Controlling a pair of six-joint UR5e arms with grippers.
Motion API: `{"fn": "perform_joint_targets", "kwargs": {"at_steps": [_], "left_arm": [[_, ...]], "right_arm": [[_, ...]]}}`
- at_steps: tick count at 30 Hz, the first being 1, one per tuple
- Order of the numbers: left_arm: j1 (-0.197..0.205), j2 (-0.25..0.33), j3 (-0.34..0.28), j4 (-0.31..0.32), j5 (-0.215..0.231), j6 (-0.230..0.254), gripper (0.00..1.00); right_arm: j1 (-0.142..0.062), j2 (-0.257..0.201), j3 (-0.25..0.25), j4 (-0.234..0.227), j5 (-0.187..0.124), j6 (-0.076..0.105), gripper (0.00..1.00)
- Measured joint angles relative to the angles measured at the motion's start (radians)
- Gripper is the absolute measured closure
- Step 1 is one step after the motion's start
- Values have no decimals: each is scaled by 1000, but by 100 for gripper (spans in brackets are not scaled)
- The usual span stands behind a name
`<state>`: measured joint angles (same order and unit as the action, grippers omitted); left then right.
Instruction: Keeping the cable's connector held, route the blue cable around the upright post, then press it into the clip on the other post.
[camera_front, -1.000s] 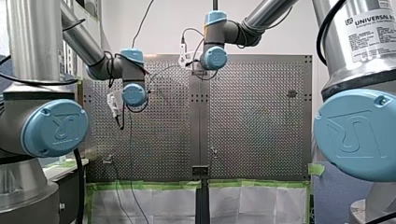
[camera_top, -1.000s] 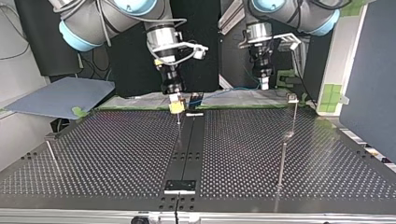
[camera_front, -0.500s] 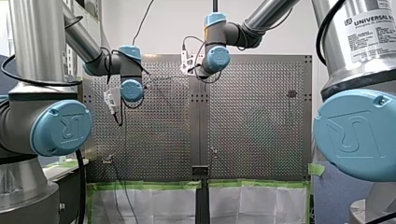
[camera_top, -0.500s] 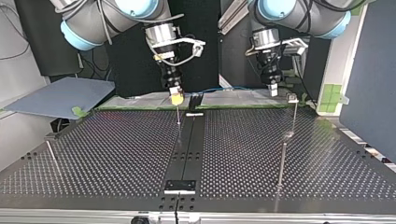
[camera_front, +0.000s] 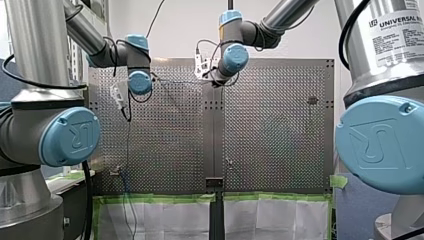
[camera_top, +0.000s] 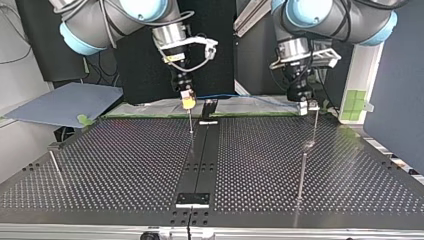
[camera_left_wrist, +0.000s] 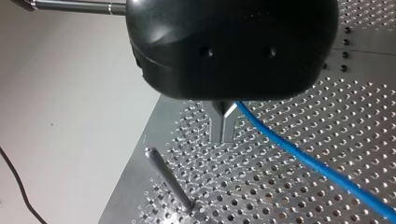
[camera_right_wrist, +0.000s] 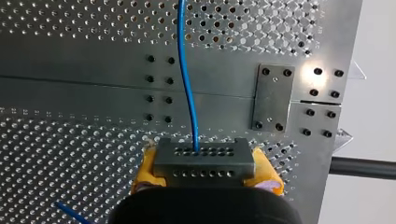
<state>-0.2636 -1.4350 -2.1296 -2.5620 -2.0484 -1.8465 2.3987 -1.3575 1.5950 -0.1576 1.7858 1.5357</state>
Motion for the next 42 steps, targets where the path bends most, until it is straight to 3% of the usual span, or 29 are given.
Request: {"fn": "perform_joint_targets", "kwargs": {"at_steps": [9, 13, 19, 29, 42], "left_arm": [[18, 17, 47, -70, 11, 1, 100], [25, 25, 66, -92, 23, 1, 100], [38, 35, 107, -123, 38, -1, 100], [54, 37, 191, -163, 46, -2, 100], [81, 39, 262, -166, 44, 1, 100]], "right_arm": [[0, -42, -62, 71, -14, 8, 100], [0, -47, -90, 104, -24, 20, 100], [0, -46, -121, 155, -35, 23, 100], [5, -7, -194, 231, -48, 21, 100], [9, 20, -303, 264, -81, 24, 100]]}}
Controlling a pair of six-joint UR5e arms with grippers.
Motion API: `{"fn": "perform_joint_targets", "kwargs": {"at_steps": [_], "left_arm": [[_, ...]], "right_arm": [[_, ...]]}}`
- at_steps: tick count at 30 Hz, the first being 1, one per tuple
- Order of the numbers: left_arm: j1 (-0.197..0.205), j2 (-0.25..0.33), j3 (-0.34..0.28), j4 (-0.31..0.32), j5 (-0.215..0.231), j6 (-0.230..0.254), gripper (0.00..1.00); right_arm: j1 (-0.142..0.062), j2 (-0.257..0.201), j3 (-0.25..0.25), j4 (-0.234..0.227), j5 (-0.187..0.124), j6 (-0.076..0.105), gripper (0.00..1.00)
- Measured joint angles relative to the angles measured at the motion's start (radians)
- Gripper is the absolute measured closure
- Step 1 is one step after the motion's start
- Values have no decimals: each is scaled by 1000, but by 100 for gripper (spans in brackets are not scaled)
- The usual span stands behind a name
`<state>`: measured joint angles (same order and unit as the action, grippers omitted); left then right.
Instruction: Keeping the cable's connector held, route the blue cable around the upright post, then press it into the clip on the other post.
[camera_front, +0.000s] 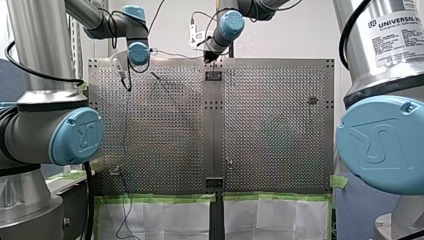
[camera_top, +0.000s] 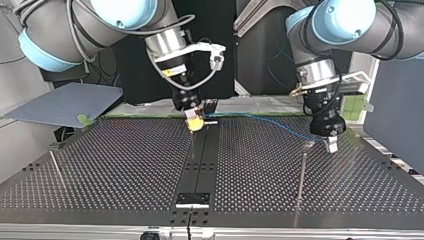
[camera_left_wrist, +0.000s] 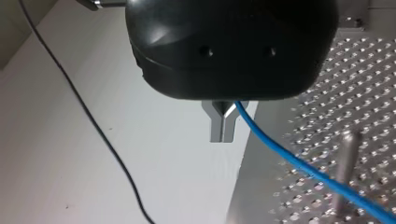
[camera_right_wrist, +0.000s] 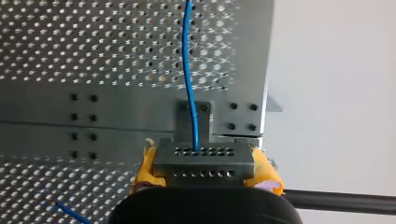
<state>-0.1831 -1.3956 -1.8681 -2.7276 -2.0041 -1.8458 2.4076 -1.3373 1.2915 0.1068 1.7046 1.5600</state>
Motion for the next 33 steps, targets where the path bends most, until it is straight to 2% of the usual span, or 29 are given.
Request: {"fn": "perform_joint_targets", "kwargs": {"at_steps": [16, 23, 33], "left_arm": [[42, -70, 83, 0, 16, -2, 100], [67, -114, 132, -9, 28, -3, 100], [112, -188, 148, -2, 65, -9, 100]], "right_arm": [[-6, 27, -130, 45, -37, 8, 100], [-8, 84, -191, 58, -46, 6, 100], [-10, 170, -254, 59, -53, 1, 100]]}}
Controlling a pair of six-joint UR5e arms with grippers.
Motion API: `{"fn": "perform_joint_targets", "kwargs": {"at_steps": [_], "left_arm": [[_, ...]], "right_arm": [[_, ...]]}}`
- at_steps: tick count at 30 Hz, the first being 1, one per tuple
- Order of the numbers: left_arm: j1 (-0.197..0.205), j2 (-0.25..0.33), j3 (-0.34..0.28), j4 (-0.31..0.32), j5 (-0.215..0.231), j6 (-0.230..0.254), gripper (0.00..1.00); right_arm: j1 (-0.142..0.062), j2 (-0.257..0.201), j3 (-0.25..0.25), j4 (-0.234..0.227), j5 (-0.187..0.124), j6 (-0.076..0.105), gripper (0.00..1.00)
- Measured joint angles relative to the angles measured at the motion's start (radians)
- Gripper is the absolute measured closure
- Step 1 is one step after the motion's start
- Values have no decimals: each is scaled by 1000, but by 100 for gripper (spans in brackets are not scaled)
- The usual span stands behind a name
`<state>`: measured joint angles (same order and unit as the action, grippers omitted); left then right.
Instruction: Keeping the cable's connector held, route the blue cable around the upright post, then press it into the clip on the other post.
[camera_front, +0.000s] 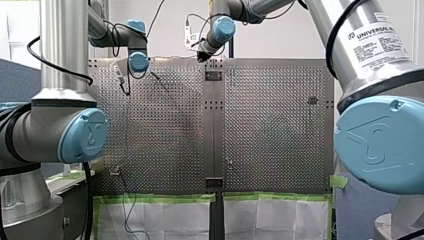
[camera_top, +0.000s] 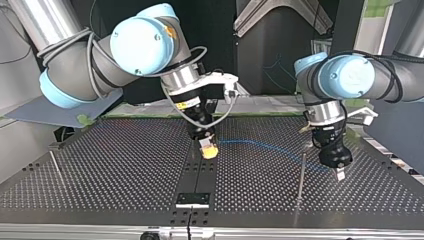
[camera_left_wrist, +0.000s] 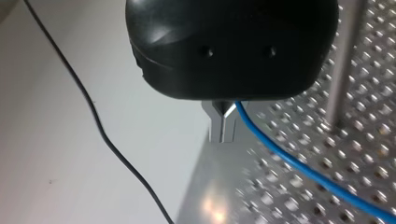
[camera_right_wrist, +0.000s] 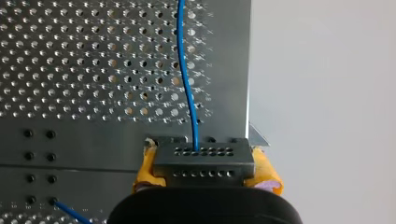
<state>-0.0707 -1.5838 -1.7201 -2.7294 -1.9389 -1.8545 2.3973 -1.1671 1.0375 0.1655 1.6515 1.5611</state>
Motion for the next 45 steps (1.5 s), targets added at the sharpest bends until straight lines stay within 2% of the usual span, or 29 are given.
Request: {"fn": "perform_joint_targets", "kwargs": {"at_steps": [7, 14, 20, 33, 45], "left_arm": [[47, -32, 2, 17, 43, -18, 100], [70, -54, 10, 40, 84, -30, 100], [76, -92, 40, 29, 120, -30, 100], [99, -161, 45, 37, 158, -54, 100], [98, -203, 45, 51, 179, -75, 100]], "right_arm": [[-1, 45, -34, -2, -7, -3, 100], [-2, 84, -54, -5, -7, -4, 100], [-2, 107, -72, -9, -20, -8, 100], [-4, 140, -91, -11, -25, -11, 100], [-23, 199, -91, -16, -22, -11, 100]]}}
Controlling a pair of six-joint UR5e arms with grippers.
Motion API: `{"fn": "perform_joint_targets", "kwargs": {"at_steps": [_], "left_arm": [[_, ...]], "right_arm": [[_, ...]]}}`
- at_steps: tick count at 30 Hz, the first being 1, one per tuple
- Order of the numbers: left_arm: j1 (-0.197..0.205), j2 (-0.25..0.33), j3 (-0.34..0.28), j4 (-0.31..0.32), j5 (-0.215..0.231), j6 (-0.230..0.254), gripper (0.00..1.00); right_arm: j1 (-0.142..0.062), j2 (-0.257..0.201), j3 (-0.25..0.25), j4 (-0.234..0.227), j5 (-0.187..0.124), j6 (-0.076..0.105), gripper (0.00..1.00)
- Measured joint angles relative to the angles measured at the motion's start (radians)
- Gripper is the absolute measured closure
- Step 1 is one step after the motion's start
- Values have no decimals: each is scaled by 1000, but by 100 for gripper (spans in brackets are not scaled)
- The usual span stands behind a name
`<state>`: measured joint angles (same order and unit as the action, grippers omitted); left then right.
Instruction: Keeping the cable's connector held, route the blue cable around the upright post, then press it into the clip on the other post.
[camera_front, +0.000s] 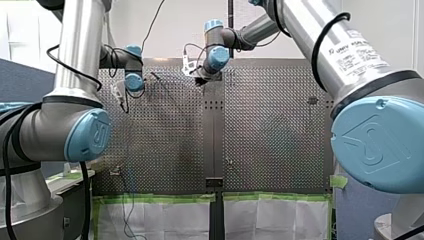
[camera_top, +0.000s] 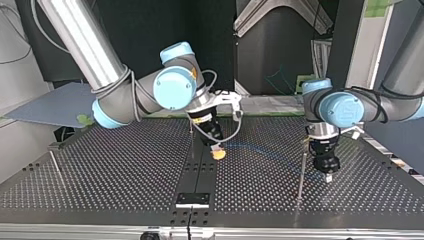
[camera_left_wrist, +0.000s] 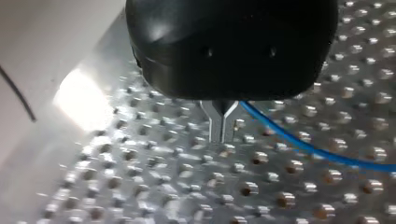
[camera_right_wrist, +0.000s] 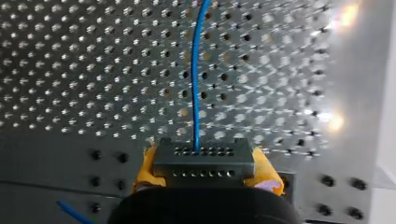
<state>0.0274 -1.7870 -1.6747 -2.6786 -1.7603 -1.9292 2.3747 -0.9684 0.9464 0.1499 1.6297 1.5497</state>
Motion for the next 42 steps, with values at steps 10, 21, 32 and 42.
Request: {"fn": "perform_joint_targets", "kwargs": {"at_steps": [10, 21, 32, 42], "left_arm": [[-10, -20, 0, 10, 7, -3, 100], [-20, -19, 0, 8, -2, -47, 78], [-19, -19, 0, -23, 17, -69, 19], [-16, -20, 0, -76, 3, -74, 0]], "right_arm": [[-16, 37, 0, -2, -1, 0, 100], [-16, 99, 2, 4, -5, -4, 100], [-9, 126, 2, 5, 0, -11, 100], [-7, 160, 2, 5, 10, -18, 100]]}}
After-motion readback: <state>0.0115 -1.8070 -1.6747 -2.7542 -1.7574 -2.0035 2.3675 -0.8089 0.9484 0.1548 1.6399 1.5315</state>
